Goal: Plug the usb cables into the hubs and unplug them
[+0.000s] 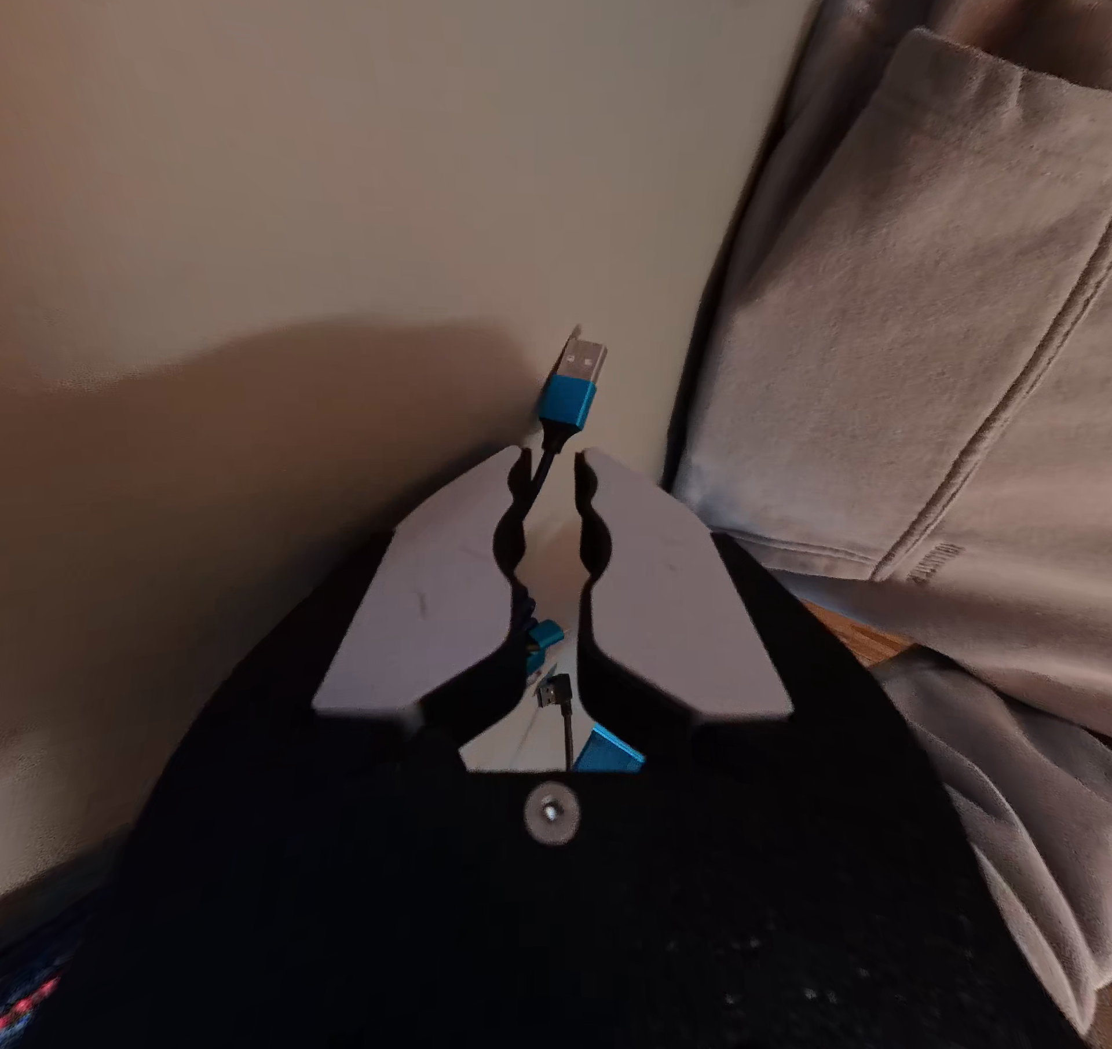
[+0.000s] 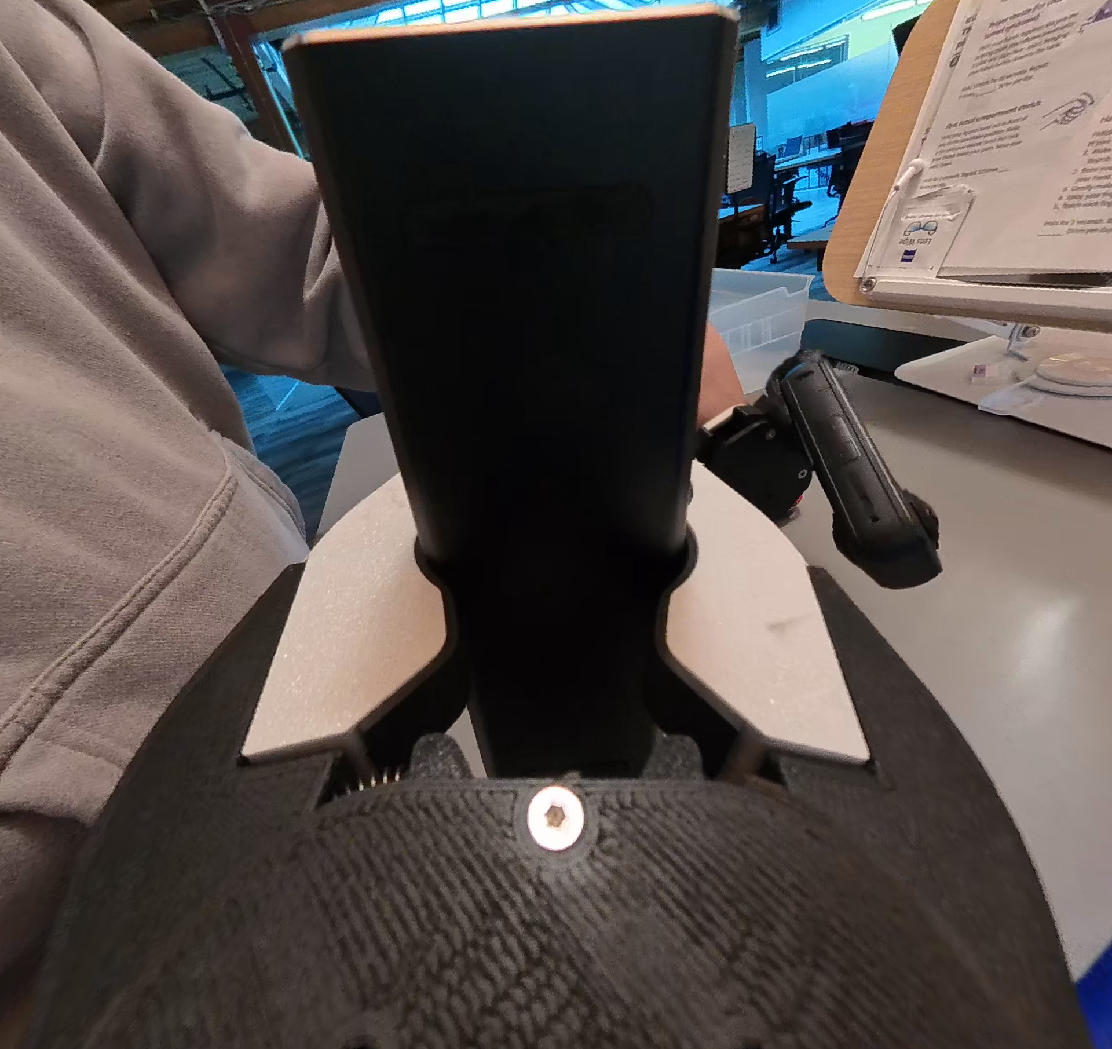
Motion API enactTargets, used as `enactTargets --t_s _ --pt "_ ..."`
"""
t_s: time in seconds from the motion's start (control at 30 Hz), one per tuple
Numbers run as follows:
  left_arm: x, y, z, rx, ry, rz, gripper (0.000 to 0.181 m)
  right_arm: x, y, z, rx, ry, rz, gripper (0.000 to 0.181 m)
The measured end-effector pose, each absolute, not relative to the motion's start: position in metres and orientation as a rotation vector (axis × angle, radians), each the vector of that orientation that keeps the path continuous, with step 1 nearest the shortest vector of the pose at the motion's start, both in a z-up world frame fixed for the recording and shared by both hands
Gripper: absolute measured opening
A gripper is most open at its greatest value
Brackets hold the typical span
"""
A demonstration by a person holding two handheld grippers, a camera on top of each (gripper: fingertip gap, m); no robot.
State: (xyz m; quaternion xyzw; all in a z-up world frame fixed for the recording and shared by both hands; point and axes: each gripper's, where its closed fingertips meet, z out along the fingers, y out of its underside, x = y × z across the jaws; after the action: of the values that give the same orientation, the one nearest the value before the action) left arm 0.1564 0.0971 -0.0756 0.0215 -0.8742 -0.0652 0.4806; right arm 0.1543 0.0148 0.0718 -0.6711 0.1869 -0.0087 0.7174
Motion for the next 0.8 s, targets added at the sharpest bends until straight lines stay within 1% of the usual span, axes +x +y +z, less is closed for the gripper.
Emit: enactTargets --t_s 0.07,0.13,0.3,0.43,0.5,0.6,0.7,0.8 --pt "0.158 0.099 -0.078 0.031 -2.144 -0.128 0.006 0.153 0.016 0.071 -1.491 0.408 -0.014 0.073" --pt "0.157 0.1 -0.076 -0.001 -2.153 -0.084 0.006 0.153 0.016 0.071 -1.488 0.403 -0.01 0.073" --pt "0.163 0.107 -0.073 -0.091 -2.217 -0.097 0.016 0.154 0.015 0.07 -1.487 0.408 -0.005 0.073" --pt "0.159 0.108 -0.077 -0.109 -2.216 -0.145 0.013 0.155 0.017 0.072 -1.484 0.398 -0.003 0.073" --pt "0.156 0.105 -0.079 -0.113 -2.203 -0.129 0.007 0.154 0.017 0.072 -1.488 0.395 -0.003 0.073" --pt "0.153 0.108 -0.078 -0.173 -2.179 -0.098 0.004 0.153 0.017 0.071 -1.493 0.398 -0.006 0.073" --pt "0.157 0.103 -0.076 -0.241 -2.252 0.024 0.003 0.155 0.014 0.069 -1.491 0.413 -0.026 0.073" --pt "0.172 0.089 -0.07 -0.279 -2.442 0.23 0.002 0.159 0.009 0.069 -1.487 0.438 -0.062 0.073"
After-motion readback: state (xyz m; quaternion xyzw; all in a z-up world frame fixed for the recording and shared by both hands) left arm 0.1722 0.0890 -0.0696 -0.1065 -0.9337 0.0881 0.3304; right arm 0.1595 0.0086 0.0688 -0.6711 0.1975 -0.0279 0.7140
